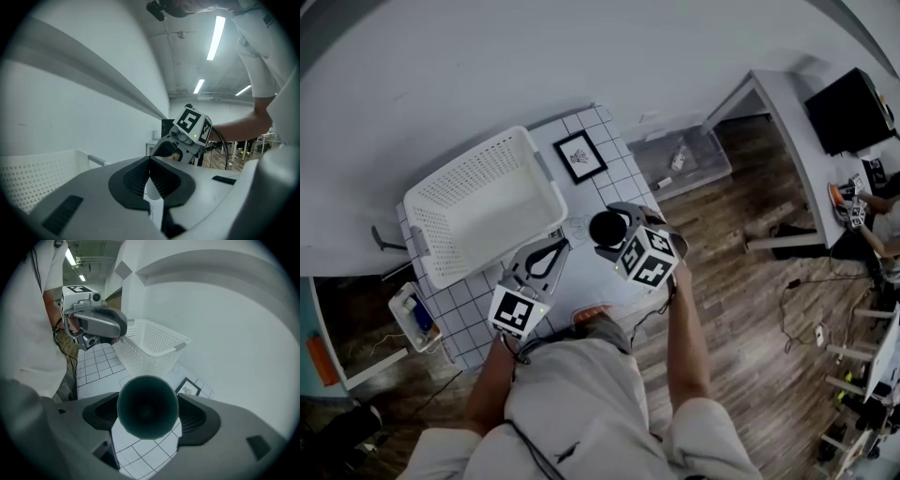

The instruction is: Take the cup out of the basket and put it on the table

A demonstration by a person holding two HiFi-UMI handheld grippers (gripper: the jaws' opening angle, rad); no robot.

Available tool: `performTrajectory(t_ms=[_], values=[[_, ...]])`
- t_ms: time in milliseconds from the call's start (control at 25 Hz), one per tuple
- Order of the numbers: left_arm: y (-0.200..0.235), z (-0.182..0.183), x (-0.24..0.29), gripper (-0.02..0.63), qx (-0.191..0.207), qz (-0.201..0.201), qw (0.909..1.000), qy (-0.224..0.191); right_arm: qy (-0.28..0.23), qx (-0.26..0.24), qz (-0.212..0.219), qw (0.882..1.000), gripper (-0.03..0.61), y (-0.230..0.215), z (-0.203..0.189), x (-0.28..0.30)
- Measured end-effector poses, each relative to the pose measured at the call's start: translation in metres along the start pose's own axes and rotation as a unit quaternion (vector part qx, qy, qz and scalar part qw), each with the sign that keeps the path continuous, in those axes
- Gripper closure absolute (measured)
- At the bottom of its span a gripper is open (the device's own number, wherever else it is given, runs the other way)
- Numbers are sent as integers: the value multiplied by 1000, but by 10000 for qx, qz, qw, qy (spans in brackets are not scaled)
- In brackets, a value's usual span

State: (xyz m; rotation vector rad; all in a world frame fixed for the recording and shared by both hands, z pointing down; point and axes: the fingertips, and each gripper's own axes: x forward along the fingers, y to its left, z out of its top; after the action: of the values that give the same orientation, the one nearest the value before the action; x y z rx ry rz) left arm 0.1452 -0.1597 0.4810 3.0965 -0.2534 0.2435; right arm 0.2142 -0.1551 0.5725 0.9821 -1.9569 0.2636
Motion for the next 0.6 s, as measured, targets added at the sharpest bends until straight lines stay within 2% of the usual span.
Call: performTrajectory(t_ms=[200, 600], values=[[-3, -9, 2, 606, -160, -2, 9999, 20, 31, 121, 42, 9999, 195, 11, -13, 22], [-4, -22, 4, 606, -157, -8, 9997, 204, 202, 312, 263, 9990, 193, 31, -35, 57]])
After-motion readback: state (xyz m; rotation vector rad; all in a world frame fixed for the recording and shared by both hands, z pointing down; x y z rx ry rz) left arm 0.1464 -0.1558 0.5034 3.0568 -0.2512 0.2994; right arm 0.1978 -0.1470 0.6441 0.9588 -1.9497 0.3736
